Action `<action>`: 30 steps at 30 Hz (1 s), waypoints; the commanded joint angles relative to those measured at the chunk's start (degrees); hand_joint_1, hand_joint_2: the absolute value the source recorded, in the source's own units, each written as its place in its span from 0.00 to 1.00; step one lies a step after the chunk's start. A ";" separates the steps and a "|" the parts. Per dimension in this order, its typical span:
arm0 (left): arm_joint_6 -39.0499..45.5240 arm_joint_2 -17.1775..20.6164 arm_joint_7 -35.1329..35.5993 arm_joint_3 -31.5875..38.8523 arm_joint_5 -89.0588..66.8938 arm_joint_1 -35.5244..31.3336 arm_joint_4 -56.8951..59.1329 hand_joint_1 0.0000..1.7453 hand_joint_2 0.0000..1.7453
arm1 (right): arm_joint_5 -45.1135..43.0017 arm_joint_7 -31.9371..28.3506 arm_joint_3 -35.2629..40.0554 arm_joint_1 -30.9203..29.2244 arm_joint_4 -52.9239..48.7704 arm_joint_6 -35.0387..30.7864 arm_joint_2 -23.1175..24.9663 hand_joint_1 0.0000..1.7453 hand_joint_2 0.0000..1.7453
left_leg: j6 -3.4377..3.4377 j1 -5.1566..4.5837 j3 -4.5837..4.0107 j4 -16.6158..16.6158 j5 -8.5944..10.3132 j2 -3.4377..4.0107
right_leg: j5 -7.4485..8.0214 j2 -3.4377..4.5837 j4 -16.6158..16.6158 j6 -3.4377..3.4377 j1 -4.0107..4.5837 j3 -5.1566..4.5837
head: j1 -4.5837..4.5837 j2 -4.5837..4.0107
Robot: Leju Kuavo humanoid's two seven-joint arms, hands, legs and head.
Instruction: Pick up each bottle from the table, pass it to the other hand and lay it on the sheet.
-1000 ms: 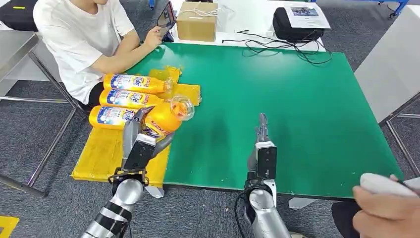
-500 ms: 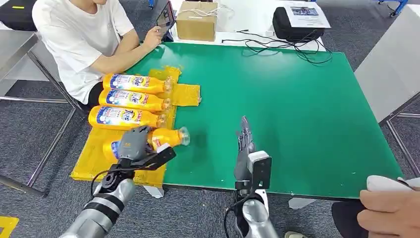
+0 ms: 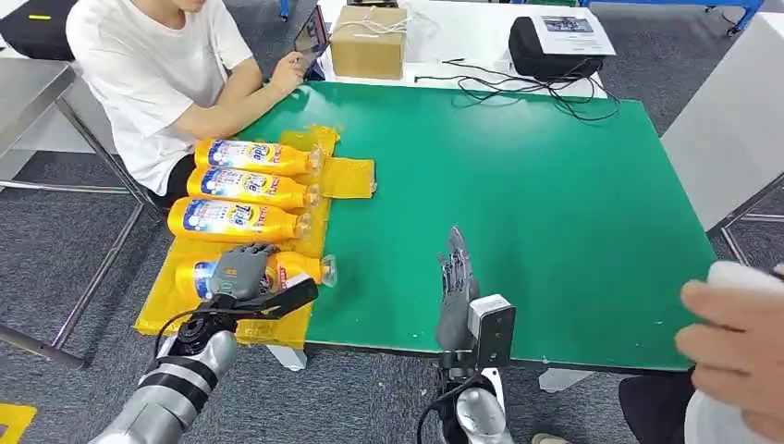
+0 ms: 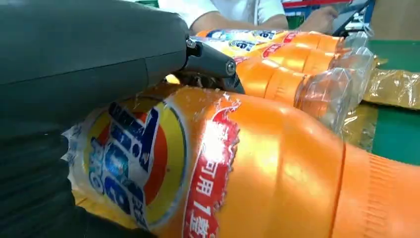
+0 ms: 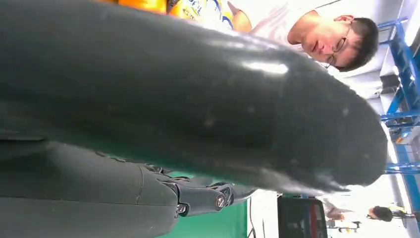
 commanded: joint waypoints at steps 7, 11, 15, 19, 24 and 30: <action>-1.89 -0.79 -1.49 0.55 2.57 -2.29 6.41 0.04 1.00 | -0.16 0.26 -0.07 -1.49 2.04 0.14 -0.82 0.00 0.00 | -0.09 0.07 0.21 -0.02 -0.04 -0.04 | -0.04 0.10 -0.04 -0.08 0.05 0.23 | 0.02 0.00; -0.58 -2.66 -5.11 1.46 8.09 -3.11 5.13 0.00 1.00 | -0.87 0.06 -0.80 -2.52 4.78 1.10 -0.62 0.00 0.00 | -0.07 0.06 0.15 -0.02 0.00 -0.07 | -0.02 0.04 -0.03 -0.06 0.04 0.18 | 0.02 0.00; -1.28 -2.43 -7.85 -0.39 13.37 1.13 -5.93 0.00 1.00 | 0.11 0.11 0.83 -1.17 4.14 1.71 -1.00 0.00 0.00 | -0.08 0.08 0.19 0.00 -0.06 -0.13 | -0.08 0.02 -0.04 -0.07 0.06 0.26 | 0.02 0.00; 3.89 -5.32 -14.88 0.70 24.07 4.19 -17.93 0.00 1.00 | 0.41 -0.10 0.71 -1.45 5.59 1.25 -0.91 0.00 0.00 | -0.10 0.11 0.16 0.09 -0.16 -0.10 | -0.13 0.11 0.03 -0.08 0.08 0.23 | 0.02 0.00; 12.21 -8.85 -23.68 -8.11 39.79 8.31 -39.72 0.00 1.00 | 0.07 -1.65 4.49 -3.94 11.47 0.43 -0.58 0.00 0.00 | -0.07 0.11 -0.14 0.23 -0.18 -0.31 | -0.20 -0.12 0.11 -0.06 0.09 0.00 | 0.00 0.00; 10.49 -6.15 -22.42 -11.11 43.18 7.87 -36.61 0.00 1.00 | -1.25 -2.55 4.10 -4.08 11.25 -0.51 -0.98 0.00 0.00 | -0.11 0.08 0.02 0.03 -0.13 -0.12 | -0.09 0.12 -0.01 -0.10 0.06 0.09 | 0.02 0.00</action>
